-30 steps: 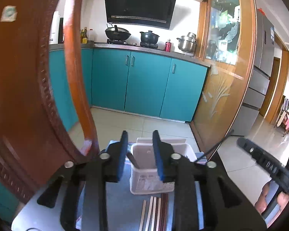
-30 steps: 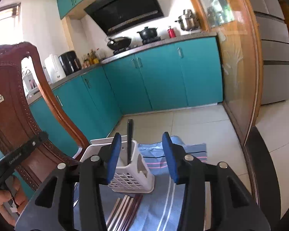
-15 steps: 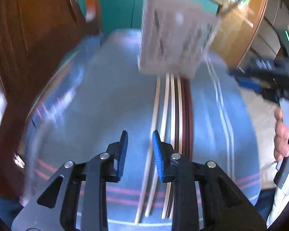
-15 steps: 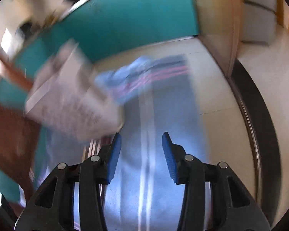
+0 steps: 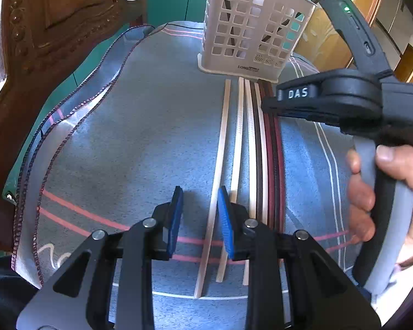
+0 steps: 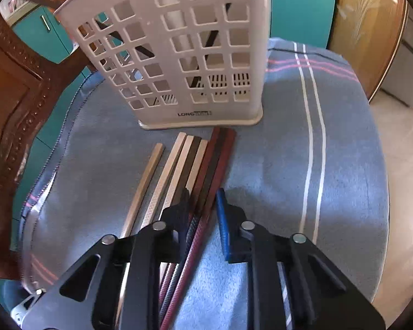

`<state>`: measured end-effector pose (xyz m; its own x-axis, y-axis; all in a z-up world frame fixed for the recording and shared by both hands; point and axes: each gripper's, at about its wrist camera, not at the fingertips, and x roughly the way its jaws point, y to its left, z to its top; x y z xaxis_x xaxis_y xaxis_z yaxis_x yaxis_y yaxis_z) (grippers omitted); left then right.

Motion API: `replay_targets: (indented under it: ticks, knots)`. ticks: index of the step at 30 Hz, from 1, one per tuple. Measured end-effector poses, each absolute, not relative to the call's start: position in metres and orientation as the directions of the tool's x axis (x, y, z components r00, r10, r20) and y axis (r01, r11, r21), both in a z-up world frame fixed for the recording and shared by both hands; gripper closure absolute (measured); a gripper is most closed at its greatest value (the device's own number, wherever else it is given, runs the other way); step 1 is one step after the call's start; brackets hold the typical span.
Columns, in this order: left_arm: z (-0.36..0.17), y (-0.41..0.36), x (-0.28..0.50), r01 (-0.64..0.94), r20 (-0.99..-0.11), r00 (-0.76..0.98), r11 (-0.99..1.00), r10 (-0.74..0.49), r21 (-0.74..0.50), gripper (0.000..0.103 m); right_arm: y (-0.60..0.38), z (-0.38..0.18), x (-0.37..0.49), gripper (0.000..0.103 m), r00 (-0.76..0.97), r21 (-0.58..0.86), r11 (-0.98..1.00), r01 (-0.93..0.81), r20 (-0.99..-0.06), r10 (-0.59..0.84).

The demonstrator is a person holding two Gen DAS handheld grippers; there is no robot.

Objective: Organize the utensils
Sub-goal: 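Bring the right gripper back down to the chopsticks on the cloth, then close the right gripper on the dark red chopstick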

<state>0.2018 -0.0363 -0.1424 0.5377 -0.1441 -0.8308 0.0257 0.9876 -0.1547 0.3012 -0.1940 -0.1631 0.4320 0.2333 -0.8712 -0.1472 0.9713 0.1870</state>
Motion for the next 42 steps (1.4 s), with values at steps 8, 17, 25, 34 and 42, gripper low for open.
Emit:
replay_targets:
  ticks: [8,17,25,34,42]
  knots:
    - [-0.143,-0.04,0.209,0.025,-0.831,0.538,0.988,-0.141,-0.152,0.076,-0.23,-0.167,0.31,0.102,0.413,0.184,0.982,-0.046,-0.892,0.186]
    - [-0.145,-0.047,0.207,0.029,-0.828,0.548,0.992,-0.118,-0.122,0.072,-0.225,-0.161,0.312,0.068,0.431,0.288,0.952,-0.1,-0.85,0.302]
    - [-0.145,-0.051,0.203,0.037,-0.826,0.552,0.993,-0.113,-0.111,0.071,-0.187,-0.165,0.313,0.085,0.439,0.192,0.961,-0.199,-0.859,0.263]
    - [-0.145,-0.054,0.202,0.034,-0.825,0.555,0.994,-0.108,-0.107,0.071,-0.217,-0.162,0.313,0.098,0.423,0.181,0.978,-0.104,-0.882,0.208]
    - [-0.145,-0.055,0.202,0.036,-0.825,0.555,0.993,-0.11,-0.108,0.068,-0.263,-0.152,0.319,0.098,0.425,0.238,0.971,-0.034,-0.875,0.23]
